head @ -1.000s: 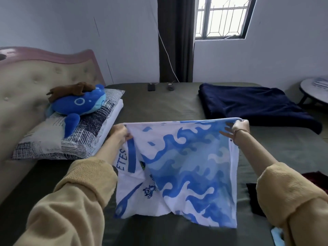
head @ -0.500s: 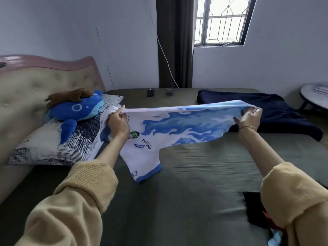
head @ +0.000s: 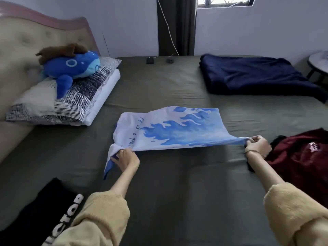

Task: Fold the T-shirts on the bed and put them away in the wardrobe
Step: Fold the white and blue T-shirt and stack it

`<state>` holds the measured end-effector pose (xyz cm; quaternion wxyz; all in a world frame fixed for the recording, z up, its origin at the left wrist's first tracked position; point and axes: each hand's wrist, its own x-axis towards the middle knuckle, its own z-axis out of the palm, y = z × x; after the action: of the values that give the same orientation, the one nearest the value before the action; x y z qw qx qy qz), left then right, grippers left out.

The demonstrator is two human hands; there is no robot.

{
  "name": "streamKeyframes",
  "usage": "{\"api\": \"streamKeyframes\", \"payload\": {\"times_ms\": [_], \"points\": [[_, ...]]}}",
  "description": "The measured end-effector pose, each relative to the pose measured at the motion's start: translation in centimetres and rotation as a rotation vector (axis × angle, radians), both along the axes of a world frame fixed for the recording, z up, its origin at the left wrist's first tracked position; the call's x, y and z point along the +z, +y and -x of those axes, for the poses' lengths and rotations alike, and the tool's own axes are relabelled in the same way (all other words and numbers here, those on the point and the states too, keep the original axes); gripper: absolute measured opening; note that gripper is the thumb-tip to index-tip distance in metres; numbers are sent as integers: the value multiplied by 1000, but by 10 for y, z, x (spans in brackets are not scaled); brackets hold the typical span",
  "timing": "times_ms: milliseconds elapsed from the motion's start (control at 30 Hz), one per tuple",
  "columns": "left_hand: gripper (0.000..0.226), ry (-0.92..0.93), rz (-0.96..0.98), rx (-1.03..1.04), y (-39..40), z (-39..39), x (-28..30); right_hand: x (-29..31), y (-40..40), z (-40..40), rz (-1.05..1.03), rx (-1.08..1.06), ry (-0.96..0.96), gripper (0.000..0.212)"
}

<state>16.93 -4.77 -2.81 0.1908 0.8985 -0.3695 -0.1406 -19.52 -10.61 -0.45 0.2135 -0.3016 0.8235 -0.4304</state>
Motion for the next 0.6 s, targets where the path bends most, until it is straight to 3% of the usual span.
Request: {"api": "streamKeyframes", "payload": {"times_ms": [200,400,600], "points": [[36,-105,-296,-128,62,-4,-81,-66,60,-4,-205,107,120,19],[37,-228,-381,-169,82,11,-107,-110,90,4,-429,207,436,27],[35,-292,-439,-178,109,32,-121,-128,113,15,-523,289,596,33]]}}
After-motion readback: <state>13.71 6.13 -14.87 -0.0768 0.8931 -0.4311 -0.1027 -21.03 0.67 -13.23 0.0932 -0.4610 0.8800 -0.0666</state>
